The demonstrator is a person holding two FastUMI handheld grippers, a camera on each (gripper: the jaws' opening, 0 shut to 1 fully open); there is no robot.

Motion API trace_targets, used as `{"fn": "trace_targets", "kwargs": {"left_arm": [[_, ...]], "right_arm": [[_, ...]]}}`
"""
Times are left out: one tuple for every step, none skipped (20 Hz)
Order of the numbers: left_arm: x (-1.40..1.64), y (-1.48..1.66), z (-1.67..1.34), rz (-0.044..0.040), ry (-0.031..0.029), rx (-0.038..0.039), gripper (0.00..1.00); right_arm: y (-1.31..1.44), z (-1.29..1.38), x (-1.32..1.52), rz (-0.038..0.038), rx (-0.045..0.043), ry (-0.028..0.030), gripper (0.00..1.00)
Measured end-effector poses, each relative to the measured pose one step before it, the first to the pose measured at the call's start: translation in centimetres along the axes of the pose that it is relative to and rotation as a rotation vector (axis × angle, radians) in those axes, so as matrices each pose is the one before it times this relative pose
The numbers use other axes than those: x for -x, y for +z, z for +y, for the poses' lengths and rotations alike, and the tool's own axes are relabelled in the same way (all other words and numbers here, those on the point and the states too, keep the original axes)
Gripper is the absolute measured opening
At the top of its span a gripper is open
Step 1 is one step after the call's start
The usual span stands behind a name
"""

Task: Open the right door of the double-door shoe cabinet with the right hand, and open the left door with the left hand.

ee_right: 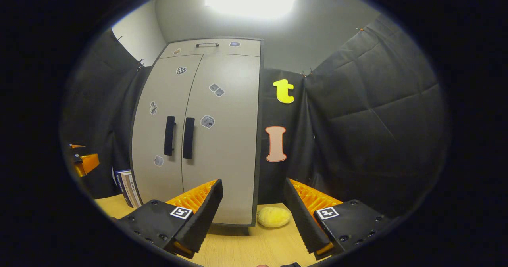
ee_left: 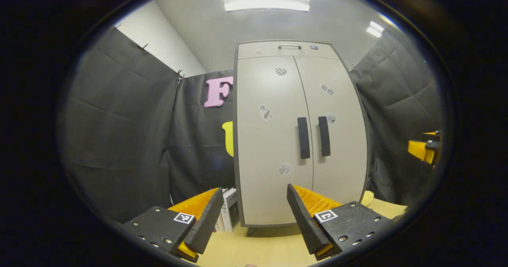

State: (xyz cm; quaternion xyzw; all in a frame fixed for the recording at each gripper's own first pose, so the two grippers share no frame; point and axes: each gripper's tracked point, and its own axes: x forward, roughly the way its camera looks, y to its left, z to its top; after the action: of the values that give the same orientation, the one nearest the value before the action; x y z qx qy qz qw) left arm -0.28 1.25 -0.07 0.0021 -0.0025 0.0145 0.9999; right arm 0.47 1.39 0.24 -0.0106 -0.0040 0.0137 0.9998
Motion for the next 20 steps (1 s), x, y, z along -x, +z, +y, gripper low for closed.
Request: {"fn": "trace_targets", "kwargs": {"left_arm": [[-0.02,0.083,0.102,-0.00097,0.0024,-0.00325,0.93],[-0.004,0.034,0.084,-0.0024,0.00269,-0.00237,0.93],[-0.043,0.107,0.074,-0.00235,0.00199,-0.00165,0.93],[0.072,-0.036,0.105,-0.00176,0.00139,-0.00185,0.93],[0.01,0.016,0.119,-0.00135,0.0024,-0.0024,0.93],[0.112,0.044,0.097,-0.00241,0.00205,-0.00275,0.93],[0.07,-0.001,0.077,0.00007,0.00249,-0.00245,0.93],[0.118,-0.121,0.046,0.00011,0.0009,-0.0018,0.93],[0.149,-0.016,0.195,-0.00049,0.00333,-0.00164,0.93],[0.115,-0.138,0.136,0.0008,0.00271,-0.00228,0.93],[0.233,-0.041,0.2,0.00127,0.00493,-0.00273,0.93],[0.19,-0.149,0.362,0.00151,0.00697,-0.00289,0.93],[0.111,-0.155,0.367,0.00256,0.00806,-0.00171,0.93],[0.23,-0.204,0.443,0.00425,0.00985,0.0008,0.93],[0.222,-0.092,0.48,0.00403,0.00772,0.00272,0.93],[0.286,-0.159,0.488,0.00251,0.00893,0.0006,0.93],[0.143,-0.061,0.592,0.00172,0.01106,-0.00386,0.93],[0.261,-0.148,0.704,0.00122,0.01264,-0.00574,0.93],[0.228,-0.074,0.712,0.00112,0.01216,-0.00499,0.93],[0.131,-0.247,0.606,0.00315,0.013,-0.00346,0.93]], "right_arm": [[-0.032,0.07,-0.044,0.00169,-0.00204,0.00048,0.97],[-0.009,0.081,-0.04,0.00111,-0.00313,0.00126,0.97],[-0.004,0.123,-0.059,0.00144,-0.00285,0.00062,0.97],[-0.105,0.1,-0.151,0.00309,-0.00221,0.00046,0.97],[-0.075,0.134,-0.176,0.00546,-0.00132,0.0017,0.96],[-0.177,0.171,-0.169,0.00771,0.002,0.00203,0.97],[-0.09,0.299,-0.195,0.00784,0.0032,0.0039,0.97],[-0.024,0.318,-0.295,0.00496,0.00272,0.00678,0.97],[0.108,0.387,-0.278,0.0017,0.00185,0.00736,0.97],[0.065,0.439,-0.288,0.00105,0.00179,0.00938,0.97],[0.15,0.426,-0.4,0.00151,0.00226,0.00559,0.98],[0.077,0.312,-0.311,0.00059,0.00032,0.0033,0.97],[0.114,0.53,-0.405,0.00232,-0.00331,0.00896,0.97],[0.101,0.614,-0.496,0.00403,-0.00664,0.01229,0.98],[0.131,0.677,-0.504,0.00258,-0.00701,0.01272,0.98],[0.093,0.554,-0.476,0.0018,-0.0037,0.01023,0.98],[0.197,0.618,-0.582,-0.00024,-0.00005,0.00906,0.98],[0.25,0.5,-0.504,-0.00315,0.00159,0.00771,0.98],[0.311,0.544,-0.593,-0.00422,0.00526,0.00606,0.98],[0.232,0.505,-0.633,-0.00363,0.0045,0.0053,0.98]]}}
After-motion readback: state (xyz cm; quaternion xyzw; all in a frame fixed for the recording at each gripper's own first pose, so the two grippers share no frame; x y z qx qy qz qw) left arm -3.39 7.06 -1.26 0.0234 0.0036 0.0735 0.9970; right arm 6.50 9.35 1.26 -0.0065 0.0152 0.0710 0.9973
